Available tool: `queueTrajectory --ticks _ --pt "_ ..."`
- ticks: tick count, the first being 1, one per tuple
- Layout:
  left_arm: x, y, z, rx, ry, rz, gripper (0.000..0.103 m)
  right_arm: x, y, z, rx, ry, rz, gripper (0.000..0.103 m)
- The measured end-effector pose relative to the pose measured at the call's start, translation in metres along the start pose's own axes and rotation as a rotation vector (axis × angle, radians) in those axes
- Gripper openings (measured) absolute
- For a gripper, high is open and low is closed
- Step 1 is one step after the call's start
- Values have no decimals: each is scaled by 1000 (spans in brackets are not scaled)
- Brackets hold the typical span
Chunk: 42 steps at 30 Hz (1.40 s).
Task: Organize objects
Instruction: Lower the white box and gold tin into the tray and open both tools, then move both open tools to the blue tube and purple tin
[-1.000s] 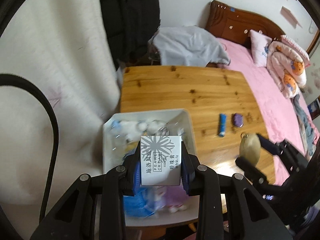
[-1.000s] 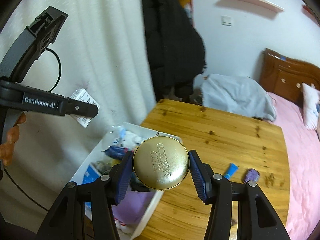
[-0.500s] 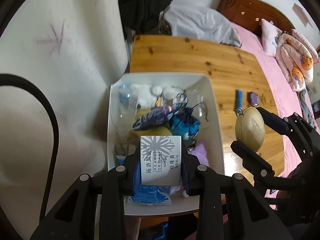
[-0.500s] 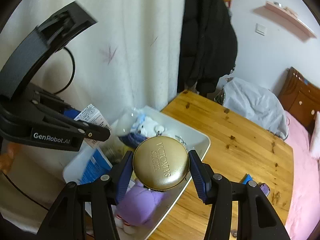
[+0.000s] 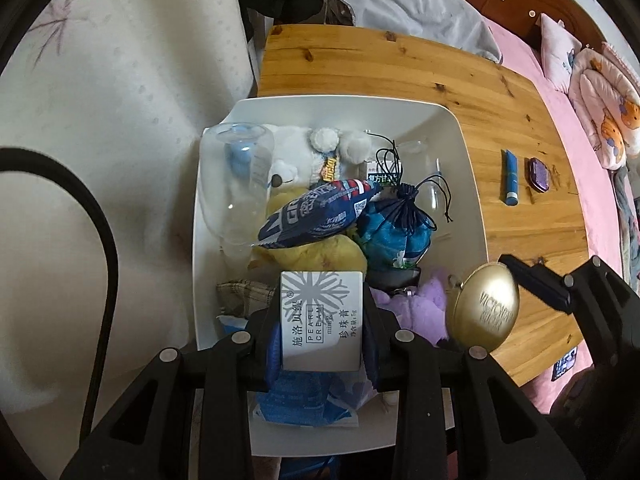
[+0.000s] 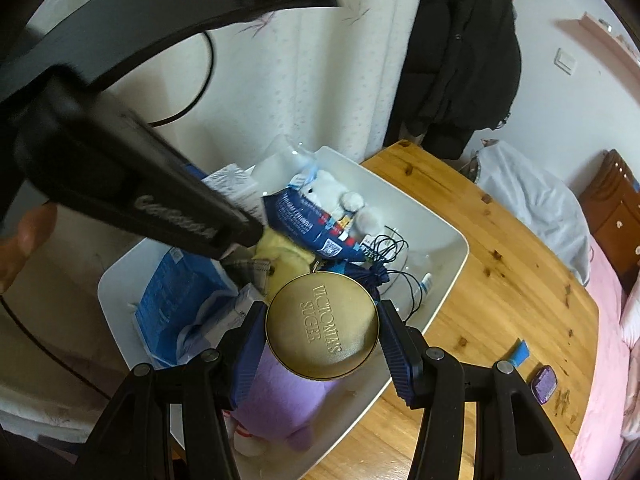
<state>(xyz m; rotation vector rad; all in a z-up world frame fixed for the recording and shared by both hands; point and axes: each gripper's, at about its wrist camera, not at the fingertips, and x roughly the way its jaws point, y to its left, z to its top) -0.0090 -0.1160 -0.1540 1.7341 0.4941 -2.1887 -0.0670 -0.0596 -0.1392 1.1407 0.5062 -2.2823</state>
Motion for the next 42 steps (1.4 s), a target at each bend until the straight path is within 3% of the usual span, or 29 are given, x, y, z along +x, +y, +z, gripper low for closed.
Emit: queueTrajectory --ticks 2,4,6,8,9,14,15,20,42 --pt "1 -2 2 0 3 8 35 -2 0 -1 -15 -1 6 61" --pt "0 -5 3 -4 8 10 36 -8 1 -3 -27 -18 11 75" --pt "-1 -9 5 -8 16 21 47 -15 2 -5 -47 -49 10 80" --pt "-4 -11 6 -11 11 17 77 -19 3 -6 -66 -64 6 80" --pt "-6 -12 7 -14 6 16 79 -21 3 -6 -71 -69 2 80" --pt "-16 -20 10 -22 -2 17 79 -35 -5 -7 -49 -96 -11 80" --pt "-18 -21 11 -96 -11 49 79 -38 -8 -7 -42 -103 -11 80" --pt "-31 -34 16 -91 -27 43 80 -54 -23 -6 6 -142 -20 80" --pt "-87 -128 66 73 -147 -75 82 -118 -95 -30 244 -241 -134 80"
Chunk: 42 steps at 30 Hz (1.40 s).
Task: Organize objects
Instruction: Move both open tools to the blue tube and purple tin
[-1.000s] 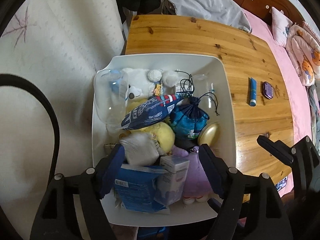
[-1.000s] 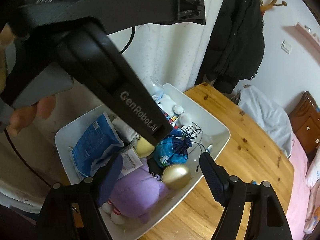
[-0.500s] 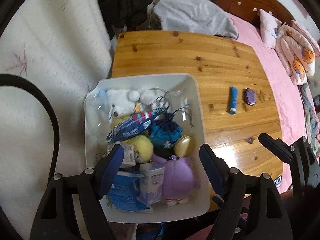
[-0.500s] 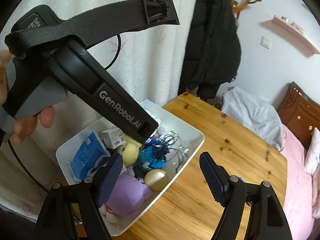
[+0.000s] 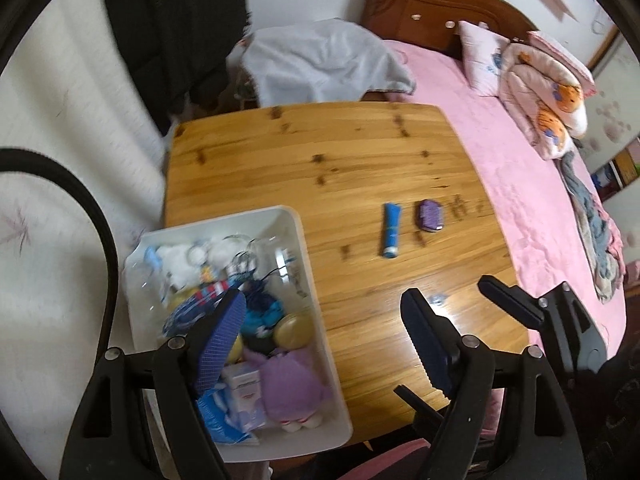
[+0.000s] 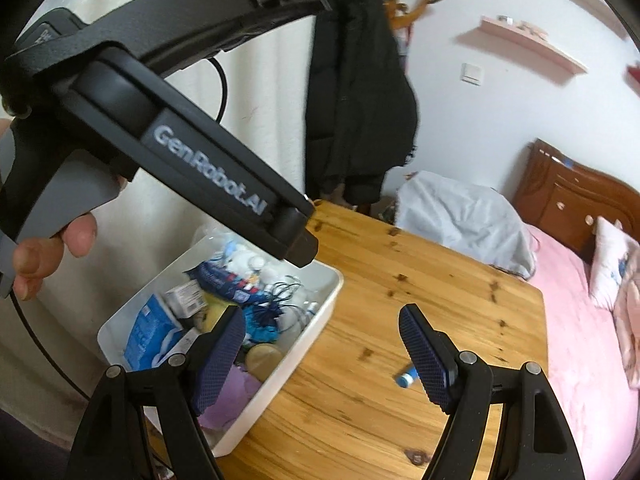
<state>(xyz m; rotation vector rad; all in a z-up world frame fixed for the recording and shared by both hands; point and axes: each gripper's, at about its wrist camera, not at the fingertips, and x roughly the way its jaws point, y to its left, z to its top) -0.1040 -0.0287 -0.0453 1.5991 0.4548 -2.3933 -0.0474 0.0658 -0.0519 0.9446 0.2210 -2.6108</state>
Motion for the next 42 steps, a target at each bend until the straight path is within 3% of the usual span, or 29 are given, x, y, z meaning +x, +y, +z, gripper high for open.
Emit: queueTrajectory --ticks 12,23,31,42 --pt "11 -71 44 113 -23 -69 83 -12 -74 -22 150 20 -149 80" --pt "59 -127 79 190 10 -97 83 -3 -160 -53 393 68 -321 80" --pt "116 -143 86 195 76 -62 83 34 -198 -90 508 137 -350 80" --pt "203 -129 76 145 229 -27 83 85 -209 -133 560 226 -320 80"
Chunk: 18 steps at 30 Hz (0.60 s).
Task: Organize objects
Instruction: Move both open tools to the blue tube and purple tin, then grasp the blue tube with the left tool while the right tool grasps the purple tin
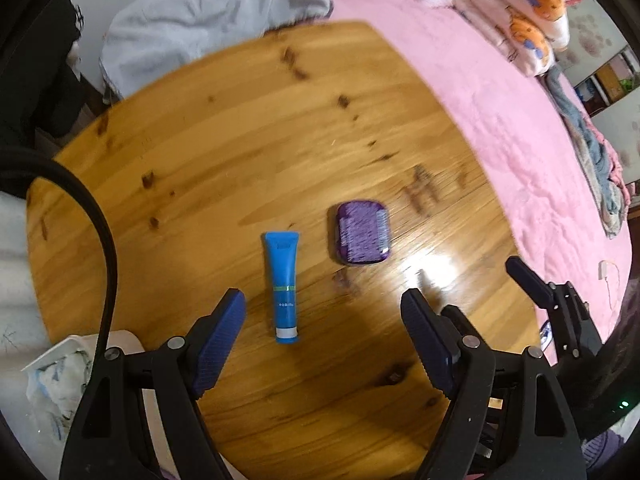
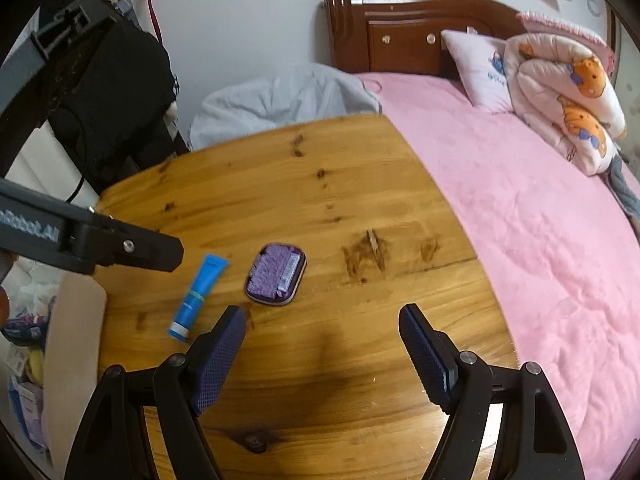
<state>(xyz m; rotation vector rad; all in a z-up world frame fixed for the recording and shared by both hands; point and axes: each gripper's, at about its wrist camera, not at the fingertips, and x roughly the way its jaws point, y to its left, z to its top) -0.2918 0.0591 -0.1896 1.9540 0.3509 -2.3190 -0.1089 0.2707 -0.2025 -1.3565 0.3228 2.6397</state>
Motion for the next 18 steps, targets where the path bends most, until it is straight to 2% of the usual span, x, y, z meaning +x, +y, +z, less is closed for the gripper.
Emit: queueTrajectory --ticks 4,8,15,18 --pt "29 7 -1 -22 59 11 83 17 6 -8 -36 18 3 80" --pt "48 15 -2 -38 85 17 83 31 17 -11 -50 36 23 80" --pt "66 31 -10 -89 129 25 80 51 33 -11 -73 42 31 80" --pt "69 36 -13 -112 139 15 69 55 39 -12 -97 38 32 80"
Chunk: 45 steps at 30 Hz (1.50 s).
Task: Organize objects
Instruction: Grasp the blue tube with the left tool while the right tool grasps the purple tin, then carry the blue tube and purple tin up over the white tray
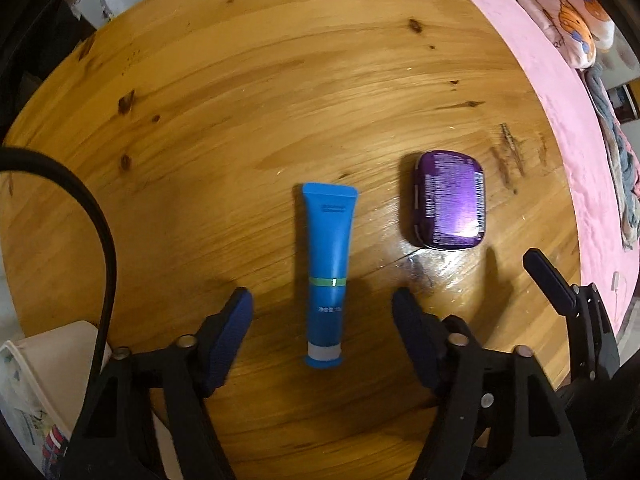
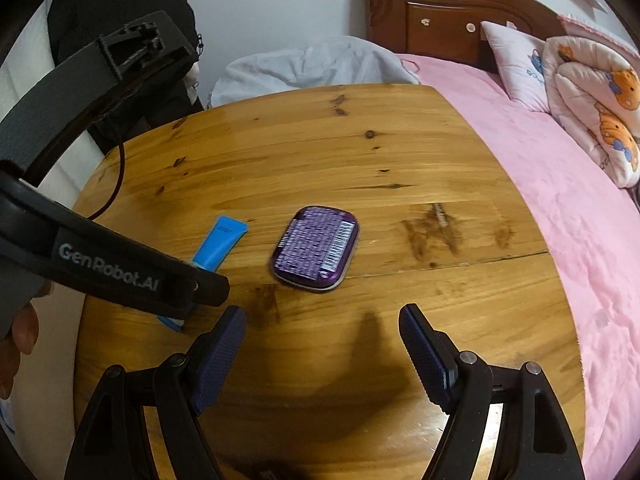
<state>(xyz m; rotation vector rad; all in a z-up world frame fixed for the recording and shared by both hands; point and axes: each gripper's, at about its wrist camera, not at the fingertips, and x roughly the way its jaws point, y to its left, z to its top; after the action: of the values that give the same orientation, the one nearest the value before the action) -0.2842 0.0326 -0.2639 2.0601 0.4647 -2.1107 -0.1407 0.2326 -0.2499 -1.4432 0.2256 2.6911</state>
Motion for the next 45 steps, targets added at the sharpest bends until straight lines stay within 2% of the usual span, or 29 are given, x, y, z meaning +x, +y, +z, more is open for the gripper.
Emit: queueTrajectory --ticks 2,3,6,8,9,17,31,32,34,35,38,41,45 --pt "3 2 -2 -5 10 -5 60 2 3 0 -7 -2 -1 80" --pt "3 1 -3 -3 6 2 59 3 4 0 -9 -2 -1 80" --pt "0 -1 -6 16 -12 37 43 7 4 -1 -8 -2 -7 80" --pt "-1 -1 -9 20 -13 68 24 10 4 -1 -4 1 -13 80" --pt "-2 1 -10 16 -11 84 21 11 4 -1 0 4 -16 80" --pt "-16 32 -28 -109 -16 89 20 27 14 -2 -10 12 -91 80" --pt "-56 40 -60 -163 -50 45 20 49 12 31 123 -4 -201 80" --pt "-59 40 -62 -164 -54 45 20 50 12 32 131 -4 -202 79" --pt "-64 40 -65 -161 -62 45 20 48 12 33 143 -11 -209 66" --pt "-69 41 -62 -160 -66 44 20 47 13 33 141 -14 -205 53" --pt "-74 29 -53 -156 -78 39 20 46 13 35 147 2 -196 51" --pt "-83 35 -54 -158 -93 32 20 44 11 36 165 18 -165 51" --pt "-96 38 -69 -157 -111 21 20 29 12 37 184 7 -140 51"
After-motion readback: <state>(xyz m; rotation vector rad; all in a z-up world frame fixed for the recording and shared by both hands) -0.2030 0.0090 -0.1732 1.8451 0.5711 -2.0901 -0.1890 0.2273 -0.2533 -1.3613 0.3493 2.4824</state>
